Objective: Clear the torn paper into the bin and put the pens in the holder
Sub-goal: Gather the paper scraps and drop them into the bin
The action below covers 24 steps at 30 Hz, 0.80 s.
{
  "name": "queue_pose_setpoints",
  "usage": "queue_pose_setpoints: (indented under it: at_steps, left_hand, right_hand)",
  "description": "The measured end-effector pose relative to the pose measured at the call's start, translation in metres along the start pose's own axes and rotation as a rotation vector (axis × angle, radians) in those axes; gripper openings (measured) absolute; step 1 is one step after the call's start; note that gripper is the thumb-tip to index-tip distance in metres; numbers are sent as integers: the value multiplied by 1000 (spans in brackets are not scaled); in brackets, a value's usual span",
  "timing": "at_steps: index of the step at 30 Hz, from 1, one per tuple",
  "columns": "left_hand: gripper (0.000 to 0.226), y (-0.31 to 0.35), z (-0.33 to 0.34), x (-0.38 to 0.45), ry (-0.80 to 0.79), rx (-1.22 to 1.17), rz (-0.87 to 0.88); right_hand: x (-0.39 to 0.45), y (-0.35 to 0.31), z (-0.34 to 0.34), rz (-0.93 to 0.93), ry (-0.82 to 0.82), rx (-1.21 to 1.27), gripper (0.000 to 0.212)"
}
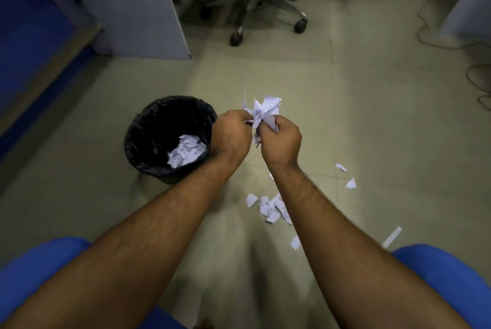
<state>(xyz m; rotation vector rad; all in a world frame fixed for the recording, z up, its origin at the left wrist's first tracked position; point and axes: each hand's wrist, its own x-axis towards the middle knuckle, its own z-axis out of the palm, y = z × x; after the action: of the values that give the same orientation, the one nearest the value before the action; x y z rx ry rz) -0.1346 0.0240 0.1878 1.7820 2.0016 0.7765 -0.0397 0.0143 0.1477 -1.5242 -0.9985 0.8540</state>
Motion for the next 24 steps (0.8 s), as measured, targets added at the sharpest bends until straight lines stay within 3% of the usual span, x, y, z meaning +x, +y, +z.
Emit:
queue_pose_setpoints:
  at_steps: [7, 13, 15, 18, 24]
  left_hand:
    - [18, -49, -85, 33, 192, 48, -167]
    - [10, -109, -92, 36, 91, 190, -347]
    - [27, -115, -90, 35, 44, 224, -358]
    - [38, -115, -87, 36, 33, 240, -334]
    - [18, -76, -73, 35, 35, 54, -255]
  right_hand:
    - [-4, -60, 94, -97, -231, -50, 33]
    - [-6, -49, 127, -77, -567, -477, 23]
    - [-4, -46, 125, -86, -619, -588, 17]
    - [-1, -48, 121, -105, -567, -607, 40]
    - [14, -49, 107, 65, -323, -295, 20]
